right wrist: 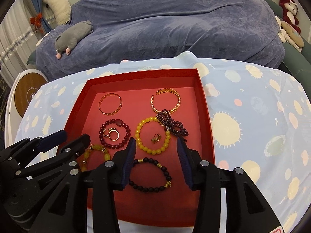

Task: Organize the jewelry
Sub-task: 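Lower both tools into the box and open them to release the pieces, then withdraw both open tools from the red box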

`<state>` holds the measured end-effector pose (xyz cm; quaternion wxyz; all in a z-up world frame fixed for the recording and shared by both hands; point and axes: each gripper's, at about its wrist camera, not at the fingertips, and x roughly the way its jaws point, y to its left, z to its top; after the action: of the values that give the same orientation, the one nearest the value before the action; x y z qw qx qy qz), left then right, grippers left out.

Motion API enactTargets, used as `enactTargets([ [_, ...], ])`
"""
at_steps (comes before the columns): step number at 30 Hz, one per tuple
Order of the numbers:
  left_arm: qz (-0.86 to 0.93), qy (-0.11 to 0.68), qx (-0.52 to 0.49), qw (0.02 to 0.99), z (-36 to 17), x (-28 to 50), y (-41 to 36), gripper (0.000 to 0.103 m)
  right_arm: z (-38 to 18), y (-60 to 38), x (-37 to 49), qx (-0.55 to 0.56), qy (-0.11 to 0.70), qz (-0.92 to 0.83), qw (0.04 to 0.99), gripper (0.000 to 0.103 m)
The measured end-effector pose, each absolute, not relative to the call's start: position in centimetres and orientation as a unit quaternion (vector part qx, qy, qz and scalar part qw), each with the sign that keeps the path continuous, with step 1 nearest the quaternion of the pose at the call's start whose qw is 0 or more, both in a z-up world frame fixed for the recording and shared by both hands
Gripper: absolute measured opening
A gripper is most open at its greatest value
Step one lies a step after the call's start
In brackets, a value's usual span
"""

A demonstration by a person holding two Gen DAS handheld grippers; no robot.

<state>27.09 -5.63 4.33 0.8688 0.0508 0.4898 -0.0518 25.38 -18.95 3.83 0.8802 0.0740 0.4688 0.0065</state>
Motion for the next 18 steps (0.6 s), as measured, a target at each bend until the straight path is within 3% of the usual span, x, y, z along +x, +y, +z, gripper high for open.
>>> enactTargets([
  [6,-0.041,0.482,0.055,0.874,5.7,24.6,-5.4,0.061,5.2,-19.1,22.9,0.066,0.461,-0.003,0.885,0.047],
  [18,-0.025,0.472,0.039,0.881,7.5,20.4,-4.1,0.077,7.3,-19.3,18.3,0.063,0.449,-0.019,0.891,0.059],
])
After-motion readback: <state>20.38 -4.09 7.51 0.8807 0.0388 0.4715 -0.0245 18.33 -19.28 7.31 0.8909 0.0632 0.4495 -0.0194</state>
